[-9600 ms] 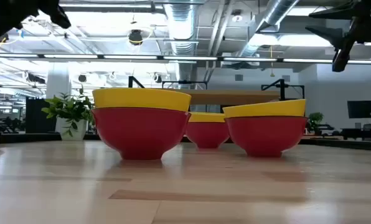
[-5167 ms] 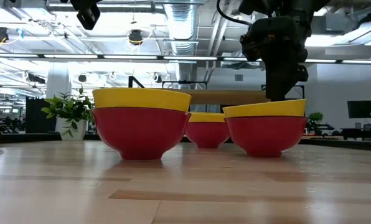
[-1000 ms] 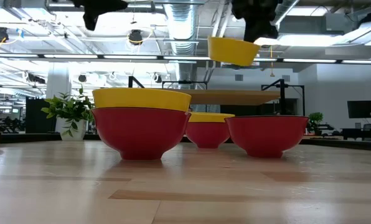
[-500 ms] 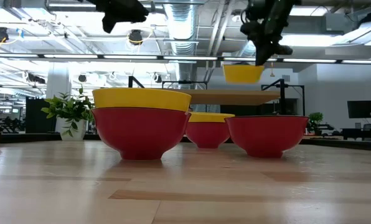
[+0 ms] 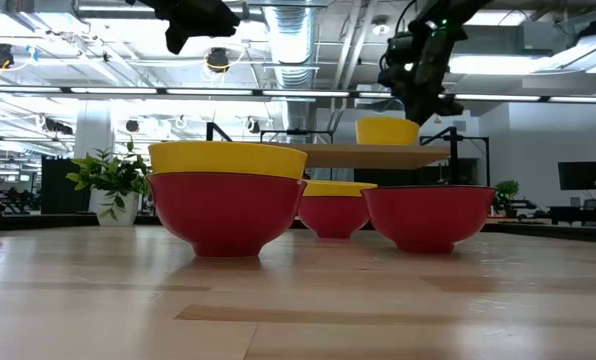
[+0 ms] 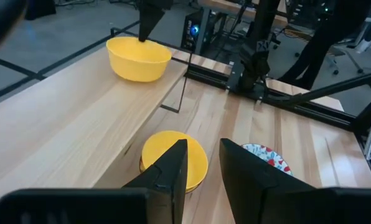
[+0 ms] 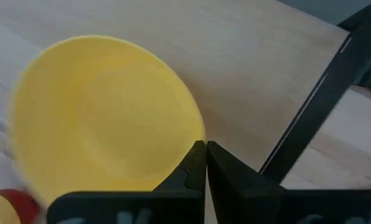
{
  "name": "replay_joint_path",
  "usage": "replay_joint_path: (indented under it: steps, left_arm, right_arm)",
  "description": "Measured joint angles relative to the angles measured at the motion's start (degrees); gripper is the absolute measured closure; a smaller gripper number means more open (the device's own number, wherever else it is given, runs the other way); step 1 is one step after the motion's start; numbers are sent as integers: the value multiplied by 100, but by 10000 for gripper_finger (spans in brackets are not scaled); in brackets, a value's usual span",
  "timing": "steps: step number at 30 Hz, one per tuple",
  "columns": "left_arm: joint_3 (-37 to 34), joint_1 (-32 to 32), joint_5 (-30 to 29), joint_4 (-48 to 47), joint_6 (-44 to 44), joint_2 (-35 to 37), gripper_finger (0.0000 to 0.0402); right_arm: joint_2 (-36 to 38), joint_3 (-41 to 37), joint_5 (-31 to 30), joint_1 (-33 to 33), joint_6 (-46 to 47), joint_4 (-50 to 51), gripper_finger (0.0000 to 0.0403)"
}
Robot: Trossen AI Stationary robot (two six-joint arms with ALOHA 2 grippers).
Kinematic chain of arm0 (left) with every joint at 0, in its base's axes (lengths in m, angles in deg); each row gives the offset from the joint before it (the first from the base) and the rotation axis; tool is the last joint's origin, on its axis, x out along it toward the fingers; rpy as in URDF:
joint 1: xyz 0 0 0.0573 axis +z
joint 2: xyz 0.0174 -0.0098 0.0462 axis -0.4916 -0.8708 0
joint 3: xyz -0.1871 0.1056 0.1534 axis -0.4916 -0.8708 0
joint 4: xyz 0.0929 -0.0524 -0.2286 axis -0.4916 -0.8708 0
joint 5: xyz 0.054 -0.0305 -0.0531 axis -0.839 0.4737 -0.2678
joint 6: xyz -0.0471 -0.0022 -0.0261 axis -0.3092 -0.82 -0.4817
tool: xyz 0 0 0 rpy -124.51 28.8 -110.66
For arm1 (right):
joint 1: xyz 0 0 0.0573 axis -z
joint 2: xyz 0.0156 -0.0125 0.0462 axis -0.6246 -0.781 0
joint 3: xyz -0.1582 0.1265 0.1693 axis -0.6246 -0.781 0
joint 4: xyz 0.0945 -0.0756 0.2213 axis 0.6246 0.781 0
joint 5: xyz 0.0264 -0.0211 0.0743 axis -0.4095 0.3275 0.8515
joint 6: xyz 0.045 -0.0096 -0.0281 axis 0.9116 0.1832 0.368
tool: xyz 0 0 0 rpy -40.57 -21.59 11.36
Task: Pick & Place Mini bowls
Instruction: Put the middle yellow bowl on the shelf, then stack the bottom yellow bowl on the yellow bowl on the shelf
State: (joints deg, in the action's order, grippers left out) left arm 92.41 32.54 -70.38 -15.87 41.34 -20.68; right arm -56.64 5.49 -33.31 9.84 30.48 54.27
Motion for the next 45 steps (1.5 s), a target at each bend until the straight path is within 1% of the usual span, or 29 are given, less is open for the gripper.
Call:
replay_joint_path:
  steps: [4, 7, 10, 19, 23, 28, 32, 35, 37, 40, 45]
  left_arm:
    - [0, 0, 1, 0, -2, 0, 309]
    - [-1, -7, 138, 0, -1, 0, 309]
    - [-2, -7, 240, 0, 0, 0, 309]
    - [-7, -7, 246, 0, 0, 0, 309]
    - [-7, -4, 378, 0, 0, 0, 309]
    - [-7, -11, 877, -26, 1, 0, 309]
    - [-7, -69, 1322, -170, 218, 0, 309]
    - [-11, -351, 1373, -358, 779, 0, 309]
    - [-13, -592, 1361, -352, 957, 0, 309]
    - [-13, -980, 1049, -346, 973, -13, 309]
    - [-13, -1604, 227, -343, 690, -44, 309]
  right_arm:
    - [-20, 0, -7, 2, -58, 9, 402]
    - [0, 0, -11, 2, -112, -4, 396]
    - [71, 0, -29, 2, -122, -11, 382]
    - [318, 0, -51, 2, -202, -81, 331]
    - [642, -2, -52, -15, -417, -119, 322]
    - [1321, -2, -50, -246, -670, -414, 321]
    - [1903, -2, -50, -684, -762, -687, 321]
    - [2266, -2, -58, -1161, -632, -780, 321]
    - [2453, -2, -232, -1546, -267, -765, 321]
    - [2695, -2, -805, -2163, 419, -692, 321]
    - [2939, -2, -1848, -3433, 1152, -641, 321]
